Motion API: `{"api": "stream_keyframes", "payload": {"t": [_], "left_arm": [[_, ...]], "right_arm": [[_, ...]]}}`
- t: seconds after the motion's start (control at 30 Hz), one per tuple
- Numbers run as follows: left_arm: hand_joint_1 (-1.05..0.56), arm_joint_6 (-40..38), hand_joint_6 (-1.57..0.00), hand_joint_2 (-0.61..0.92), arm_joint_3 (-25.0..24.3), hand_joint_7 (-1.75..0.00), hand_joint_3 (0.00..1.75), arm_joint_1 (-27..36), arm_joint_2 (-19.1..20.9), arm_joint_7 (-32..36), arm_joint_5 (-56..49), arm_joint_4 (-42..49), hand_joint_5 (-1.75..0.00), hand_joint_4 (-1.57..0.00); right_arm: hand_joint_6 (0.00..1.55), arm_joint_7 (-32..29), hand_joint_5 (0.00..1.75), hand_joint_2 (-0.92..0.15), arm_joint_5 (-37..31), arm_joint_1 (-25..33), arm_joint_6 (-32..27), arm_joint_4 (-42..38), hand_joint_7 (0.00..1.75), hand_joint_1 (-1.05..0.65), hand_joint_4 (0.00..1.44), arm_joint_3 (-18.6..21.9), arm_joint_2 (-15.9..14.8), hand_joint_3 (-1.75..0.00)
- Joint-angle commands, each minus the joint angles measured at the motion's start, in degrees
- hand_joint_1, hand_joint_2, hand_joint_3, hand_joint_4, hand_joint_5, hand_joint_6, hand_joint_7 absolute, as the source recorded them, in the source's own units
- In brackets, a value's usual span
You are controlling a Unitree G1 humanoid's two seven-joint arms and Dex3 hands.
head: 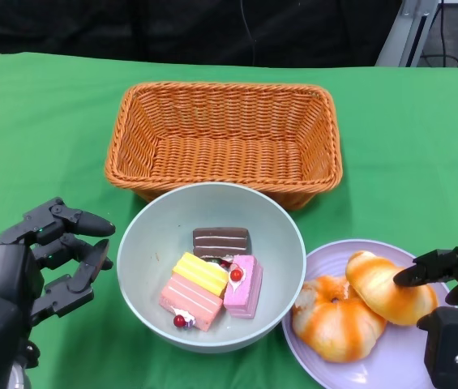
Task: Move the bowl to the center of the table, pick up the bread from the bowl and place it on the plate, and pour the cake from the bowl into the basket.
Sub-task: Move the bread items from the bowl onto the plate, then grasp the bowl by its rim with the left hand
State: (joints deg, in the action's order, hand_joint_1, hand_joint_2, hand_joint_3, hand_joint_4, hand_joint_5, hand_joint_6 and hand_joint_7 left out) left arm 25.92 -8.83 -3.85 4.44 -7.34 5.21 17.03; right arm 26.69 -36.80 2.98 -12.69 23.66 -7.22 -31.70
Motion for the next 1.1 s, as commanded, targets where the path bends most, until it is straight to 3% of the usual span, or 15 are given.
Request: {"api": "stream_keyframes", "payload": {"t": [0.03,0.23,0.43,0.57,0.77,0.87,1.0,1.07,1.1], "left_arm": [[-0.04,0.1,-0.79,0.64,-0.3,-1.10,0.81,0.4,0.8,-0.2,0.5,-0.6,-1.39,-0.74],[-0.05,0.6,-0.80,0.62,-0.2,-1.10,0.82,0.6,0.6,0.1,0.1,-0.6,-1.38,-0.75],[-0.05,0.2,-0.79,0.61,-0.2,-1.08,0.84,0.5,0.5,0.5,-0.2,-0.5,-1.37,-0.75],[-0.05,0.9,-0.79,0.61,-0.1,-1.07,0.85,0.2,0.5,0.0,0.0,0.2,-1.38,-0.74],[-0.05,0.5,-0.81,0.59,-0.1,-1.07,0.87,-0.1,0.8,0.5,-0.9,0.6,-1.38,-0.75],[-0.04,0.5,-0.81,0.59,-0.4,-1.07,0.87,-0.2,0.8,0.2,-0.3,0.8,-1.37,-0.76],[-0.04,1.6,-0.81,0.61,-0.6,-1.06,0.86,-0.5,1.5,-1.0,0.4,1.3,-1.36,-0.76],[-0.06,2.9,-0.81,0.60,-0.8,-1.05,0.86,-0.6,2.1,-1.7,0.7,1.5,-1.36,-0.75],[-0.06,3.5,-0.81,0.60,-0.9,-1.05,0.86,-0.6,2.4,-2.1,0.8,1.4,-1.36,-0.75]], "right_arm": [[0.77,0.9,0.04,-0.92,0.8,-0.1,-0.3,1.5,0.01,-0.58,1.00,1.5,-1.1,-0.12],[0.76,-0.2,0.03,-0.92,6.4,2.2,1.5,2.8,0.01,-0.54,1.01,4.6,0.4,-0.11],[0.80,-6.4,0.04,-0.92,20.7,5.5,13.3,0.1,0.02,-0.44,1.06,10.3,6.1,-0.08],[0.81,-7.2,0.03,-0.92,28.9,7.7,15.3,3.1,0.02,-0.41,1.05,12.2,9.7,-0.10],[0.85,-6.9,0.04,-0.92,38.2,10.1,17.9,6.7,0.03,-0.36,1.08,12.4,13.4,-0.13],[0.92,-5.3,0.07,-0.92,46.9,11.3,18.0,7.0,0.06,-0.22,1.12,11.7,15.9,-0.14],[1.00,-5.9,0.12,-0.92,50.6,12.4,19.3,6.6,0.10,-0.12,1.18,10.9,18.8,-0.17],[0.97,-5.5,0.96,-0.84,55.5,12.8,16.7,6.1,0.45,-0.05,0.89,10.8,20.3,-0.47],[0.88,-5.6,1.19,-0.78,57.8,12.9,14.9,6.1,0.68,-0.04,0.80,10.8,20.7,-0.62]]}}
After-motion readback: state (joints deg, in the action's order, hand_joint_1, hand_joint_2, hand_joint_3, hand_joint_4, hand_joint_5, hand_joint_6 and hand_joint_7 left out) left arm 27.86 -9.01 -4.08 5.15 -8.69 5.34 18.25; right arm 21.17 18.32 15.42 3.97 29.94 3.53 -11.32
